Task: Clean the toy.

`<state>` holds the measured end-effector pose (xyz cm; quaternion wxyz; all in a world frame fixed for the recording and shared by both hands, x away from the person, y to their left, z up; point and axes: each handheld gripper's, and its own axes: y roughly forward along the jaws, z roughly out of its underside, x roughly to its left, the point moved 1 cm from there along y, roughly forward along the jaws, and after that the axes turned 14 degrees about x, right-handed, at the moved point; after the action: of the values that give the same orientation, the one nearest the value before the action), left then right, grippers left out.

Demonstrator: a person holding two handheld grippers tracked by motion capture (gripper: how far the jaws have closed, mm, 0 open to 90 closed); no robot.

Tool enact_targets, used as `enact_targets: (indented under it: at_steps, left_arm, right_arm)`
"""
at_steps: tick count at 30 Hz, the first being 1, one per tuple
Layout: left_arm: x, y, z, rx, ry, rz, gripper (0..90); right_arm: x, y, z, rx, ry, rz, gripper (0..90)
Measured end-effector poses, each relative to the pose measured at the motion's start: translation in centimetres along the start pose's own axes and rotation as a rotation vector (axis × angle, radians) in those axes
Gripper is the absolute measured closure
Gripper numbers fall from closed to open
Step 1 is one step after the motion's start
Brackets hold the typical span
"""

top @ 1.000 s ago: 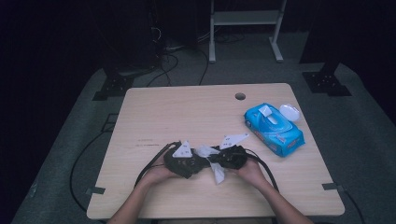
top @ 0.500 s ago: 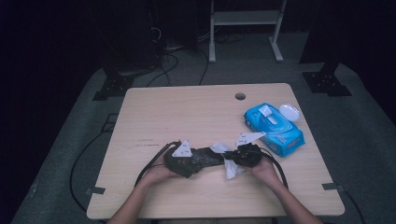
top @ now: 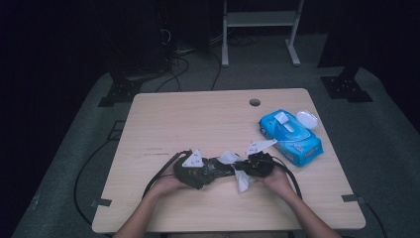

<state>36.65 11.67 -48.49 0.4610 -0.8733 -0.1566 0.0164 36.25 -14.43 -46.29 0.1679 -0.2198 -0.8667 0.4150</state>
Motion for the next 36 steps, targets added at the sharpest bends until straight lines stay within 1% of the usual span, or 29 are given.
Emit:
enact_targets:
  at_steps: [1,2,3,4,6,8,9,11,12,13,15,16,17,18,20,22,24,26,27,28,29,30,31,33,35,36]
  left_arm:
    - [0.0,0.0,0.0,0.008,0.006,-0.001,24.0]
    - [0.0,0.0,0.0,0.007,0.004,-0.001,24.1]
    - [0.0,0.0,0.0,0.010,0.003,0.001,24.1]
    - [0.0,0.0,0.0,0.011,0.006,-0.001,24.1]
    - [-0.1,0.0,-0.1,0.012,0.017,-0.007,24.1]
    - [-0.1,0.0,-0.2,0.009,0.025,-0.014,24.2]
    - [-0.1,0.0,-0.1,0.009,0.027,-0.015,24.2]
    - [-0.1,0.0,-0.1,0.007,0.021,-0.012,24.2]
    - [-0.1,0.1,0.0,0.004,0.013,-0.006,24.2]
    - [-0.1,0.1,0.1,0.003,0.012,-0.003,24.2]
    - [0.0,-0.1,0.2,0.004,0.020,-0.006,24.2]
    - [0.0,-0.1,0.2,-0.008,0.011,-0.002,24.2]
    - [0.0,-0.2,0.1,-0.003,0.013,-0.003,24.2]
    - [0.0,-0.1,0.1,0.000,0.013,-0.005,24.1]
    - [0.0,0.0,0.1,0.010,0.023,-0.012,24.1]
    - [0.0,0.0,0.1,0.008,0.021,-0.010,24.1]
    - [0.0,-0.1,0.0,0.010,0.027,-0.013,24.1]
    - [0.0,-0.1,0.0,0.002,0.023,-0.013,24.2]
    - [0.0,-0.1,0.0,0.007,0.030,-0.015,24.1]
    - [0.0,-0.1,0.0,0.013,0.034,-0.017,24.2]
    - [0.0,0.0,0.0,0.017,0.031,-0.015,24.0]
    - [0.0,0.0,0.0,0.016,0.030,-0.015,24.4]
    - [0.0,-0.1,0.0,0.019,0.030,-0.016,24.4]
    - [0.0,-0.1,0.1,0.012,0.023,-0.011,24.4]
    - [0.1,-0.2,0.1,0.001,0.020,-0.008,24.4]
    - [0.1,-0.2,0.1,0.000,0.019,-0.008,24.4]
  right_arm:
    - [-0.4,-0.2,0.1,0.006,0.011,0.019,87.1]
    - [-0.8,-0.2,0.0,0.015,0.005,0.045,87.1]
    - [-0.9,-0.2,-0.2,0.017,0.007,0.046,87.1]
    - [-1.0,0.0,-0.5,0.010,0.013,0.038,87.1]
    - [-0.7,0.5,-1.4,0.000,0.003,0.027,87.1]
    - [-0.2,1.3,-2.6,-0.009,-0.015,0.011,87.1]
    - [0.1,1.8,-3.3,-0.011,-0.035,0.014,87.1]
    - [0.4,2.3,-4.2,-0.011,-0.045,0.017,87.1]
    - [0.2,2.3,-4.4,-0.014,-0.037,0.021,87.1]
    - [-0.1,2.3,-4.4,-0.014,-0.030,0.036,87.1]
    - [-1.2,2.1,-3.9,-0.004,-0.014,0.060,87.1]
    - [-1.6,1.9,-3.4,-0.002,0.006,0.060,87.2]
    - [-2.0,1.6,-3.0,-0.002,0.023,0.063,87.1]
    - [-2.4,1.4,-2.6,0.010,0.035,0.072,87.2]
    - [-2.5,1.0,-2.1,-0.002,0.056,0.060,87.1]
    - [-2.1,1.1,-2.2,-0.008,0.048,0.045,87.2]
    - [-1.3,1.6,-2.9,-0.016,0.033,0.014,87.2]
    - [-0.2,2.5,-3.9,-0.020,-0.002,-0.009,87.1]
    - [0.5,2.9,-4.6,-0.028,-0.020,-0.028,87.2]
    - [1.0,3.2,-4.9,-0.029,-0.023,-0.041,87.2]
    - [1.6,3.6,-5.5,-0.031,-0.035,-0.046,87.3]
    - [2.1,4.0,-6.0,-0.023,-0.059,-0.059,87.3]
    - [2.4,4.2,-6.3,-0.022,-0.067,-0.065,87.4]
    - [2.4,4.3,-6.4,-0.020,-0.075,-0.059,87.3]
    - [1.9,3.9,-6.0,-0.021,-0.056,-0.057,87.3]
    - [1.6,3.6,-5.7,-0.018,-0.051,-0.040,87.3]
